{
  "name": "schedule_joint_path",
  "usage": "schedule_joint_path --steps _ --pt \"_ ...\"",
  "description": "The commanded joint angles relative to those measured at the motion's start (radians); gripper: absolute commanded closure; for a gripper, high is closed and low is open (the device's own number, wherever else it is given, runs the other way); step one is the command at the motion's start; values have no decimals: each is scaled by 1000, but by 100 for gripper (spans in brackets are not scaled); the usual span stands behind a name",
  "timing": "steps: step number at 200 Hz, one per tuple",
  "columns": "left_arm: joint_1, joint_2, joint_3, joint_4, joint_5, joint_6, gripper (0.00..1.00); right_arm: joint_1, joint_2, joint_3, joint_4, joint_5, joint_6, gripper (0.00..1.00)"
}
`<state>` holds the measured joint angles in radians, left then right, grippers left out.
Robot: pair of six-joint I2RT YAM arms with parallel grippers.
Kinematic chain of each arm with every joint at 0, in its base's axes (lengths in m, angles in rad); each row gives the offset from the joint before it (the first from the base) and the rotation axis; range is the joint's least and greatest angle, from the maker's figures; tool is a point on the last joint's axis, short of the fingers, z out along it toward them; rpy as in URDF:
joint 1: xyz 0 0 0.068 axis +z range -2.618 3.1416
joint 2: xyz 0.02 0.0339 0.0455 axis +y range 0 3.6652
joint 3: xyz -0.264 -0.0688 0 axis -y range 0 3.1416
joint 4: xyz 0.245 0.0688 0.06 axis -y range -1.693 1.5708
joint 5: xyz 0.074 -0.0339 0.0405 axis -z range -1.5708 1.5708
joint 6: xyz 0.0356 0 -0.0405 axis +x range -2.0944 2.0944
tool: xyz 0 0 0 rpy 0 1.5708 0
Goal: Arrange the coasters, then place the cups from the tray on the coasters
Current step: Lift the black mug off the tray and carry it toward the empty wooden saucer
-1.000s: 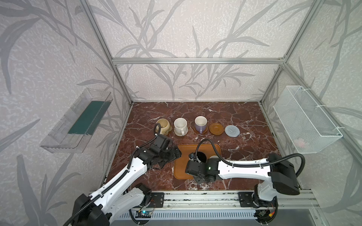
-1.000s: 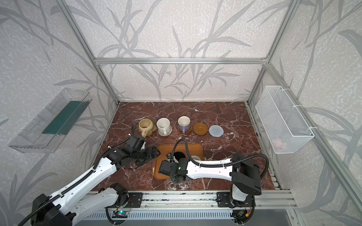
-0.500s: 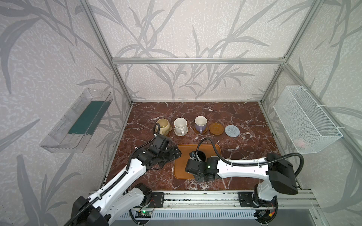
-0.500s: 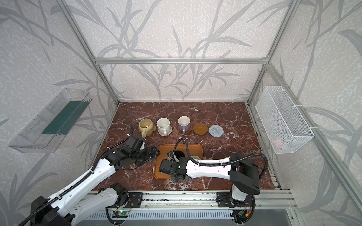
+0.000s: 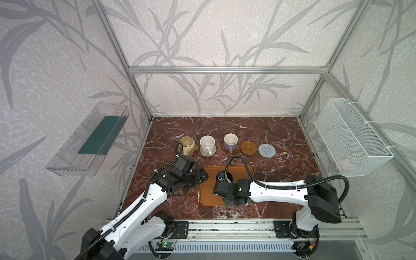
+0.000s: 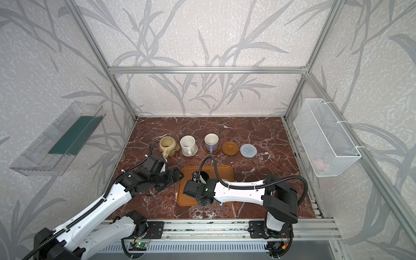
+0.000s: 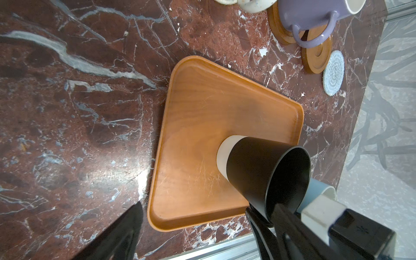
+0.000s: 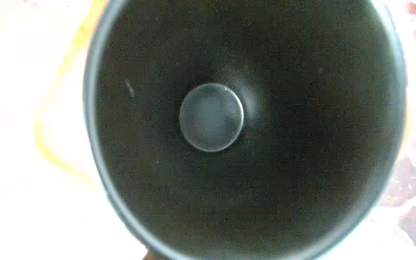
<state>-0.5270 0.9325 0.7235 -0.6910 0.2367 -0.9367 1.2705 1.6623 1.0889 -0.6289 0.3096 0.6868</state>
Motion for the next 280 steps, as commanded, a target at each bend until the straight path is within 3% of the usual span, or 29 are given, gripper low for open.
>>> schedule_joint_path --steps 1,88,175,280 --pt "9 -17 -15 -9 -19 -8 8 -5 14 14 13 39 -19 63" --pt "10 -48 -32 -19 -38 -19 8 -28 39 20 58 36 -43 83" --pt "8 -107 -26 -10 -45 -54 9 -28 -55 -19 123 22 -141 100" --pt "8 -117 -2 118 -21 -50 9 -27 -208 -48 143 21 -175 100"
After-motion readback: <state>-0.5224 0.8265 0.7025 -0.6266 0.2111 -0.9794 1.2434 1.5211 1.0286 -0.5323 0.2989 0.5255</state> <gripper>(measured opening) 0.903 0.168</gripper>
